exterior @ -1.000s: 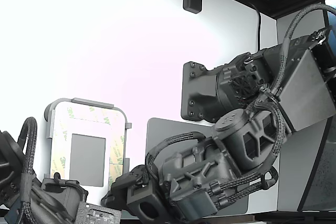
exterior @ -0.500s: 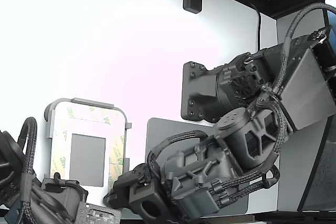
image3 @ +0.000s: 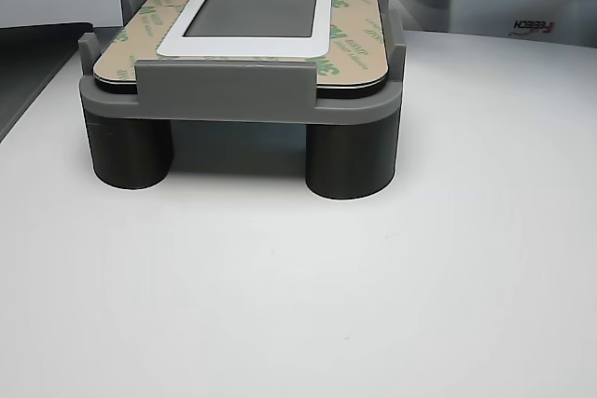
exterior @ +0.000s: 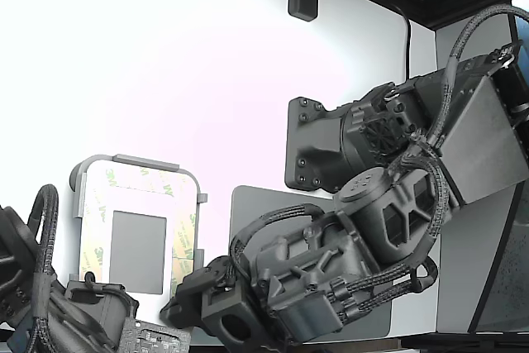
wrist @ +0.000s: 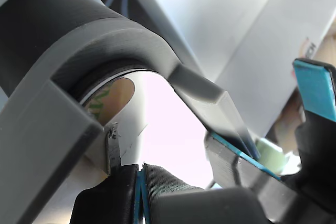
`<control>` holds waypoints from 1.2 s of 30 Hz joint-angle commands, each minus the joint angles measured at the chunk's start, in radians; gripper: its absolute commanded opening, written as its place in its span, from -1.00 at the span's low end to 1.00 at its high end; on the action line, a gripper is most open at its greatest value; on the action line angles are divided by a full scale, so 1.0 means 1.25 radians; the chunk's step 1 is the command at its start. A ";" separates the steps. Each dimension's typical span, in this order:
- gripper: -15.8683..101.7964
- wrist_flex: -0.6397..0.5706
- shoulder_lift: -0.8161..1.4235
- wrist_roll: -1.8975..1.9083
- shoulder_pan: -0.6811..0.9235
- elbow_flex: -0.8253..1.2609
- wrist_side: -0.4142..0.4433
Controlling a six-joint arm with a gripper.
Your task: Peel off protective film from adhesive tape.
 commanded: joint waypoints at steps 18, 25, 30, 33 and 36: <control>-0.92 -0.043 0.023 -0.012 -0.039 0.033 -0.018; -0.92 -0.052 0.023 -0.020 -0.049 0.040 -0.028; -0.92 -0.056 0.027 -0.022 -0.053 0.048 -0.029; -0.92 -0.059 0.029 -0.022 -0.055 0.053 -0.029; -0.92 -0.060 0.031 -0.025 -0.058 0.054 -0.029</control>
